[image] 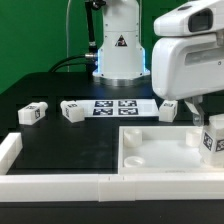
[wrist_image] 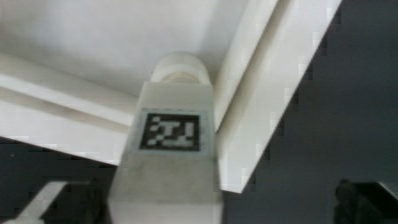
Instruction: Assemble one leg
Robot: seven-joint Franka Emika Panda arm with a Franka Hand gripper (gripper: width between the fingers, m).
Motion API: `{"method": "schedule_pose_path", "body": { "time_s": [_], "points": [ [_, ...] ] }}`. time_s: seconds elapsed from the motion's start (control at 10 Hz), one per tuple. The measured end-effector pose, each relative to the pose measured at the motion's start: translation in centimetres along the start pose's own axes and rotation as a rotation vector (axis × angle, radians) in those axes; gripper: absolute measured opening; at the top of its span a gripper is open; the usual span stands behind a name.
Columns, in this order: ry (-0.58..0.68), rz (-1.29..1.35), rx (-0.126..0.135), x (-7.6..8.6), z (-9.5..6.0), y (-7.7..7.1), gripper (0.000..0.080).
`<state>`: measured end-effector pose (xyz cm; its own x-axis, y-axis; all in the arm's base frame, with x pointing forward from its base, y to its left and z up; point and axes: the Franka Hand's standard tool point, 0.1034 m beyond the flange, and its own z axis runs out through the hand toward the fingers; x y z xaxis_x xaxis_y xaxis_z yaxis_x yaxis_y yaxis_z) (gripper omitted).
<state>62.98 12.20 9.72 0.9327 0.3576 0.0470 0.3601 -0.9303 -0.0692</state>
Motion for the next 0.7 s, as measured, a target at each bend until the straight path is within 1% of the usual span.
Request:
{"method": "schedule_pose_path", "body": {
  "time_s": [0.2, 0.3, 0.4, 0.5, 0.7],
  "points": [
    [-0.194, -0.002, 0.041, -0.4, -0.1, 0.0, 0.0648],
    [-0.303, -0.002, 0.071, -0.7, 0.2, 0.0, 0.0648],
    [-0.308, -0.003, 0.079, 0.3, 0.5, 0.4, 0.0648],
    [-0.275, -0.003, 0.074, 0.5, 0.9, 1.0, 0.0648],
    [-0.253, 0.000, 0.069, 0.3, 1.6, 1.2, 0.0648]
  ]
}}
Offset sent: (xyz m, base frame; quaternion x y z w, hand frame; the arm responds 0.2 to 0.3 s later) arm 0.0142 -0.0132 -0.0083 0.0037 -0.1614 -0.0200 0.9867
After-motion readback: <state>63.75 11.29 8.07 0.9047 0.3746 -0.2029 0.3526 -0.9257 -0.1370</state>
